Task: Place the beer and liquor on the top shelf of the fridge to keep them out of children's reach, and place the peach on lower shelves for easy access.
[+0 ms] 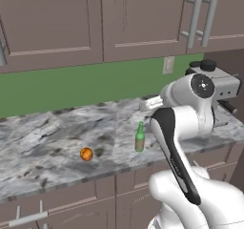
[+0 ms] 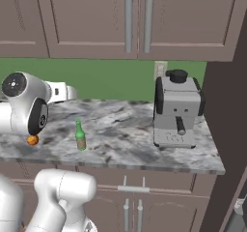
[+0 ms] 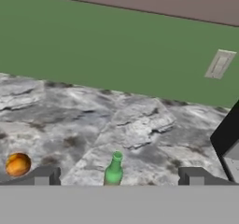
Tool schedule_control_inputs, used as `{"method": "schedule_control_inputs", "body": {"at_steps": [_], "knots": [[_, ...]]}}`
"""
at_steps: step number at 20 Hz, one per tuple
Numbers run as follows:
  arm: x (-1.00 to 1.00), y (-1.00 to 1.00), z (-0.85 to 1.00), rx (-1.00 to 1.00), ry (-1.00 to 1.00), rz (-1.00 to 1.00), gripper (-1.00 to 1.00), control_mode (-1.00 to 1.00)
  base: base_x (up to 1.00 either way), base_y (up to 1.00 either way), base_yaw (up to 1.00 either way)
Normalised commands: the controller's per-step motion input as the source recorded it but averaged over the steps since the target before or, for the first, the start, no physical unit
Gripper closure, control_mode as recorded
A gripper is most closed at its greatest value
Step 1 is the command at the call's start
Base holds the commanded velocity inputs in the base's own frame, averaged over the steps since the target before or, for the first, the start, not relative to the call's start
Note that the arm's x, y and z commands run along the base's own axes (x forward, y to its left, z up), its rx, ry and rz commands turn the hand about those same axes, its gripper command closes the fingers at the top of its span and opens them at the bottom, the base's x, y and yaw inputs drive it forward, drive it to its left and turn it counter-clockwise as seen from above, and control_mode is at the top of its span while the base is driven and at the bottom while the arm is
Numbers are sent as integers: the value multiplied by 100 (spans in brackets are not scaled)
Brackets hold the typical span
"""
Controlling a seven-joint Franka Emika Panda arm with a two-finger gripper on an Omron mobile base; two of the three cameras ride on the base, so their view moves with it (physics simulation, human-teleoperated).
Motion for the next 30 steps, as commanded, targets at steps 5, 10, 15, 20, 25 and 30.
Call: {"method": "schedule_control_inputs", "body": {"at_steps": [5, 10, 15, 20, 25, 30], "knots": [[62, -1, -63, 0, 0, -1, -100, -100, 0, 0, 0], [57, -5, -59, 0, 0, 5, -100, -100, 0, 0, 0], [25, -21, -61, 0, 1, 21, -100, -100, 0, 0, 0], [15, -25, -58, 1, 1, 28, -100, -100, 0, 0, 0], [5, -27, -24, 2, 3, 27, -100, -100, 0, 0, 0], [12, 0, -28, 0, 0, 19, -100, -100, 0, 0, 0]]}}
